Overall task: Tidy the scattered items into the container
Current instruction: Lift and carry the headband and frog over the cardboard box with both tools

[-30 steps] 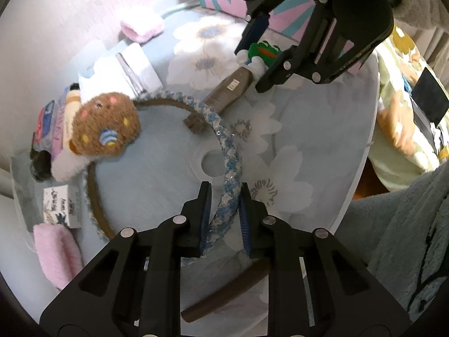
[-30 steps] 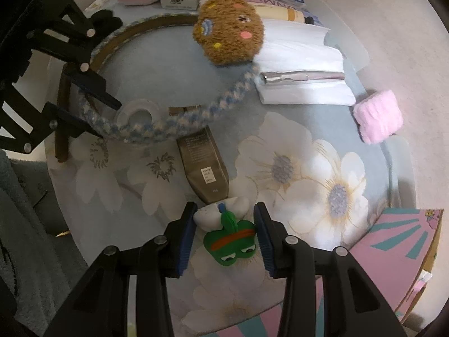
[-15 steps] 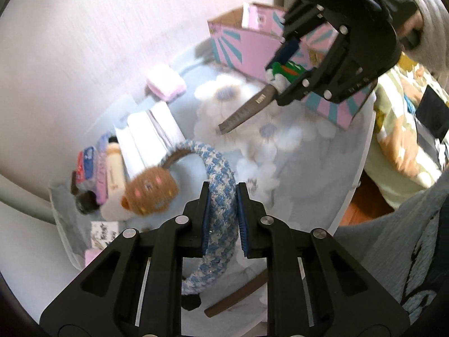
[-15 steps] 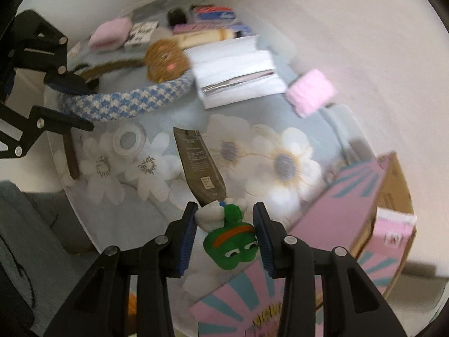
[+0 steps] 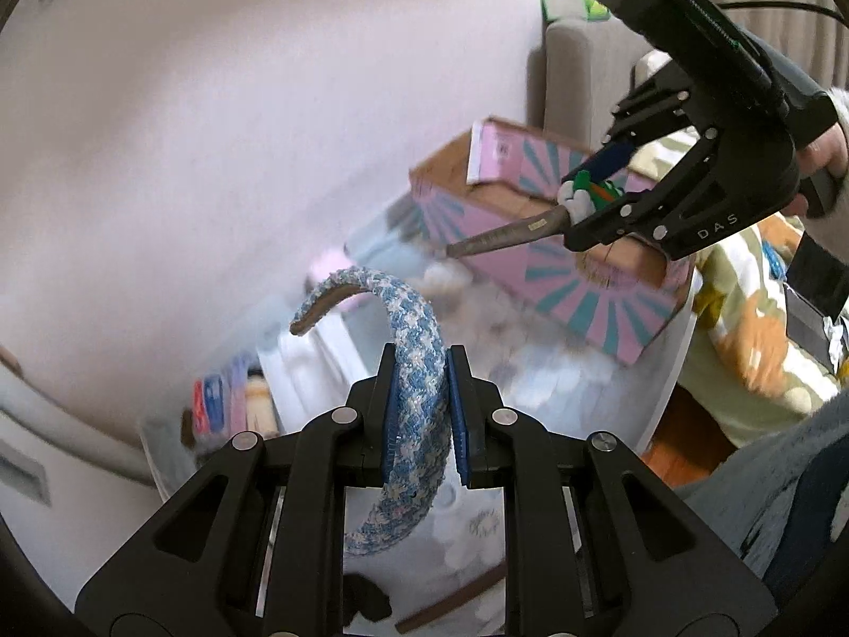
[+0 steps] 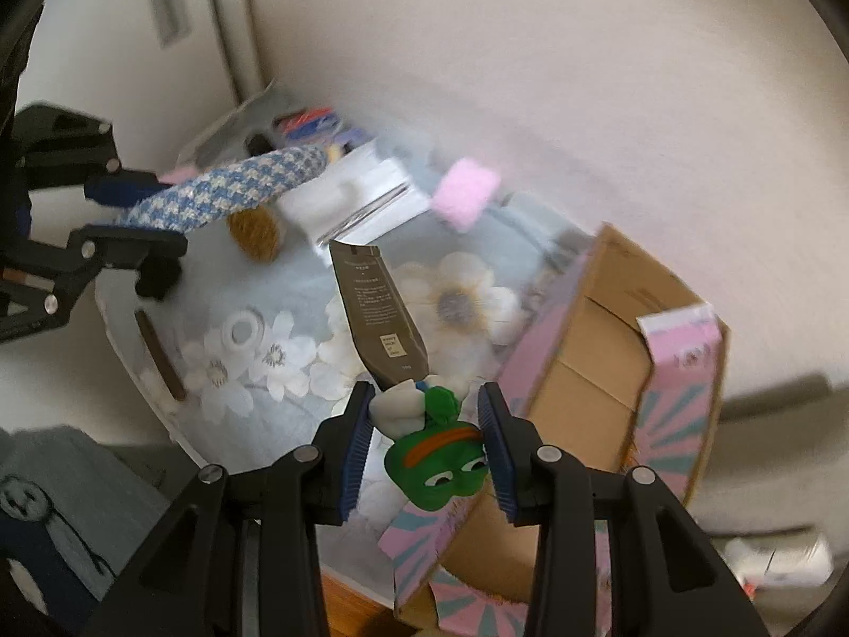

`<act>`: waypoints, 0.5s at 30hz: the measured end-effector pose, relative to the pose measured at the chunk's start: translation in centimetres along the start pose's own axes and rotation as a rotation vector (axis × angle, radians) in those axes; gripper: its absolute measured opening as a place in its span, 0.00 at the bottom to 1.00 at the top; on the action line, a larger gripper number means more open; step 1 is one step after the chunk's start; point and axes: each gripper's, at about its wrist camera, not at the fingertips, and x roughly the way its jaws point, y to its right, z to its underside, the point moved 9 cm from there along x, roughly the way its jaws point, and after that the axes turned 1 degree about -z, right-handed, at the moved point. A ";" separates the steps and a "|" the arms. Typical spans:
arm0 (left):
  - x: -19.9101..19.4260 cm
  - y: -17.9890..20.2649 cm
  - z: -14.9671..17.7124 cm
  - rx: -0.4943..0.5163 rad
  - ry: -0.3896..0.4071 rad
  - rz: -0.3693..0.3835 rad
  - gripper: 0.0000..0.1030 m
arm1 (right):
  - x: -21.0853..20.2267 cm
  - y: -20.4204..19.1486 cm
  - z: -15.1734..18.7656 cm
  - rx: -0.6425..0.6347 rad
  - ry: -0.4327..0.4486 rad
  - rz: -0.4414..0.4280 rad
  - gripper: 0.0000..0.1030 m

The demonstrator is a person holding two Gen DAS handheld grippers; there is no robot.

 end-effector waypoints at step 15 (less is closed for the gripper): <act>3.2 9.8 -14.0 0.214 0.164 0.139 0.14 | -5.7 9.9 8.7 0.447 0.081 0.105 0.36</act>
